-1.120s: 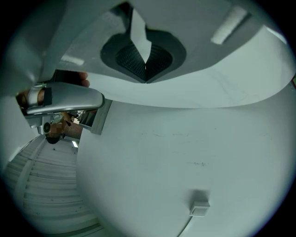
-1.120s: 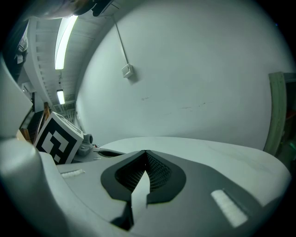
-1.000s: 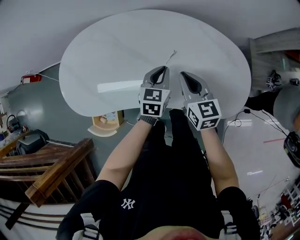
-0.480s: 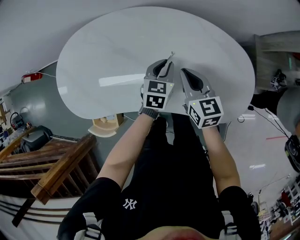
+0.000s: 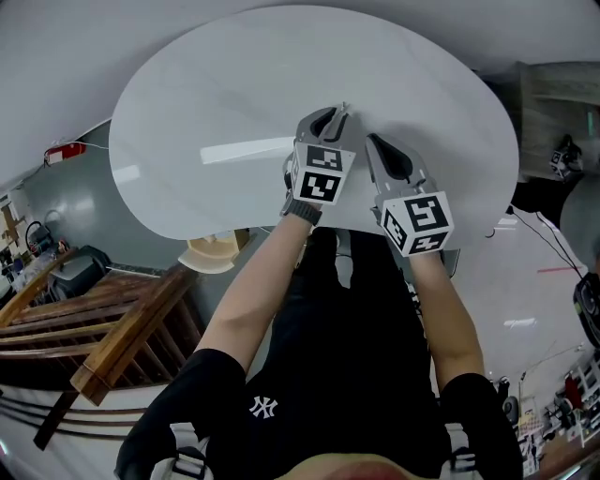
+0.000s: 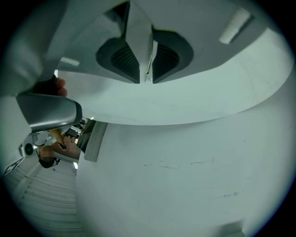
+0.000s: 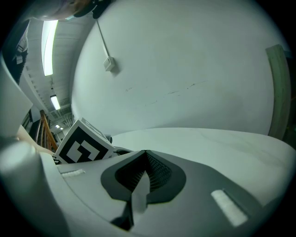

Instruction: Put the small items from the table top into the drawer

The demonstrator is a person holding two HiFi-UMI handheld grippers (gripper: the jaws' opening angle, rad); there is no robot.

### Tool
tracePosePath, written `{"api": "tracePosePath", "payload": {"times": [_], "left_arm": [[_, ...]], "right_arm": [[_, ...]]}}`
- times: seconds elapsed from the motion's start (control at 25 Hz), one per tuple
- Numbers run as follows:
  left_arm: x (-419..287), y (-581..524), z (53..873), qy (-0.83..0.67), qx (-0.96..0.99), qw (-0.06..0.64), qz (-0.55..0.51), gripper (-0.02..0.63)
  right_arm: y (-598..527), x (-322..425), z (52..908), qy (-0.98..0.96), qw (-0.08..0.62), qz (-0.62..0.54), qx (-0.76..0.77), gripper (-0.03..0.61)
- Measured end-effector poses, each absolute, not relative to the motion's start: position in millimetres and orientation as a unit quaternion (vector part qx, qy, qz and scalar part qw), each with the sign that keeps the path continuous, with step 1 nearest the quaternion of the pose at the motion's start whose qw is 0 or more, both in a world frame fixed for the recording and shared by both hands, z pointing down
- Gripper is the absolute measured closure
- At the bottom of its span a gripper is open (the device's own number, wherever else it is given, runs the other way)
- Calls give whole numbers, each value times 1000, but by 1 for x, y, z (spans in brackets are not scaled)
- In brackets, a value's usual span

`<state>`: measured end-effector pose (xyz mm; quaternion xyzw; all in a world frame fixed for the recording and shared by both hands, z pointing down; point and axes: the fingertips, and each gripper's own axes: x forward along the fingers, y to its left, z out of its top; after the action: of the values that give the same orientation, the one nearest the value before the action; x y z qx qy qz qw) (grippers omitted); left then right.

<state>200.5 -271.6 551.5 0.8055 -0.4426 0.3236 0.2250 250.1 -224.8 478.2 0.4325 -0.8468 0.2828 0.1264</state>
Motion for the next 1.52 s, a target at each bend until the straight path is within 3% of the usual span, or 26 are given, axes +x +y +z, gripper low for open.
{"api": "tracePosePath", "payload": {"times": [0.68,0.84,1.52], "left_arm": [[205,-278,580,-431,791,229,369,532],[209,-276,579,-431,793,222,370,572],[184,-255,531,-466,810,211,287,574]], "right_arm": [[-233,258,493,-840,128,296,436,555],[-232,259,494,-839,130,297,437,555],[-219,242,470,-846,119,286,435,555]]}}
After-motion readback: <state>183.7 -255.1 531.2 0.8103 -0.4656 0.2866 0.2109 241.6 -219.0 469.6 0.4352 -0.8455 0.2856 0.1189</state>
